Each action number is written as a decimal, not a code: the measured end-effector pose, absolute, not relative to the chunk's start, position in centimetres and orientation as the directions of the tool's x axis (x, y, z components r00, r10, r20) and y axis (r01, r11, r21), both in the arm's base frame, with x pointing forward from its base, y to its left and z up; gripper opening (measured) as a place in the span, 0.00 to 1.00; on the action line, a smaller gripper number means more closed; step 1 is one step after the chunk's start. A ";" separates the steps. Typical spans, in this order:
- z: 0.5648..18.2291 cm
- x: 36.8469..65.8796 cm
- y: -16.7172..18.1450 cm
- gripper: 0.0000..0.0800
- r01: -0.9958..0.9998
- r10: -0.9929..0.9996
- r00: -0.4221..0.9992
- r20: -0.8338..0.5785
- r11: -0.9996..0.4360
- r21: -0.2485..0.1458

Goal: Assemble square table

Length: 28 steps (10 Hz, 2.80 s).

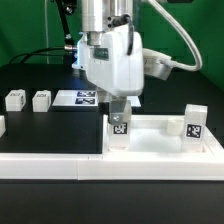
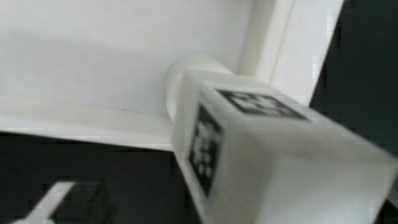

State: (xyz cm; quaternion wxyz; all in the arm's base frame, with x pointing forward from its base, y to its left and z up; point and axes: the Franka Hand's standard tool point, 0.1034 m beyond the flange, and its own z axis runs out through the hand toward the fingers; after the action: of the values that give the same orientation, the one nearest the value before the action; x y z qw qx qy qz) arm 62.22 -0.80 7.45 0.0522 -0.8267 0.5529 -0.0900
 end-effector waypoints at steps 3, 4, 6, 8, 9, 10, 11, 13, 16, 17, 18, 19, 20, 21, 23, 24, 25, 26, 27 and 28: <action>7.6 61.8 0.1 0.81 -0.744 -0.761 0.635 0.133 -0.649 -0.160; 7.5 61.8 0.0 0.81 -0.705 -0.721 0.678 0.142 -0.693 -0.150; 7.5 61.8 0.0 0.81 -0.617 -0.631 0.759 0.160 -0.776 -0.131; 7.9 61.7 -1.3 0.81 -0.416 -0.429 0.886 0.177 -0.903 -0.104; 8.1 61.9 -1.5 0.81 -0.375 -0.388 0.910 0.150 -0.921 -0.106; 8.1 62.5 -1.1 0.81 -0.320 -0.332 0.931 0.154 -0.942 -0.098; 7.9 62.6 -1.0 0.81 -0.266 -0.277 0.948 0.159 -0.960 -0.083; 7.9 62.6 -1.2 0.81 -0.253 -0.263 0.952 0.160 -0.964 -0.078; 7.7 62.1 -1.1 0.81 -0.260 -0.269 0.954 0.131 -0.962 -0.084; 7.7 61.2 -0.1 0.81 -0.303 -0.308 0.951 0.031 -0.947 -0.102; 7.9 61.3 1.0 0.81 -0.324 -0.323 0.946 -0.030 -0.941 -0.101; 7.9 61.7 1.0 0.81 -0.321 -0.315 0.947 -0.071 -0.941 -0.106; 7.8 62.0 0.4 0.81 -0.328 -0.322 0.944 -0.072 -0.939 -0.103; 7.7 62.0 0.5 0.81 -0.327 -0.322 0.944 -0.065 -0.940 -0.101; 7.7 62.0 0.4 0.64 -0.329 -0.324 0.944 -0.066 -0.939 -0.100; 7.7 62.0 0.3 0.45 -0.330 -0.324 0.944 -0.066 -0.939 -0.100; 7.6 62.0 0.3 0.45 -0.336 -0.330 0.942 -0.067 -0.937 -0.099; 7.6 61.9 0.3 0.36 -0.358 -0.352 0.933 -0.071 -0.929 -0.097; 7.6 61.9 0.3 0.36 -0.358 -0.352 0.933 -0.071 -0.929 -0.097; 7.6 61.9 0.3 0.36 -0.385 -0.379 0.922 -0.074 -0.918 -0.096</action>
Offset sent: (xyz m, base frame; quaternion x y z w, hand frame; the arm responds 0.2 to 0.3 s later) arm 0.0000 0.0000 0.0000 0.0000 0.0000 -0.1938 0.9810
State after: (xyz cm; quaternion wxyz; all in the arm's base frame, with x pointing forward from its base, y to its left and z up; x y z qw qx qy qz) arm 61.92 0.31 7.63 0.0544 -0.9789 0.1951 0.0268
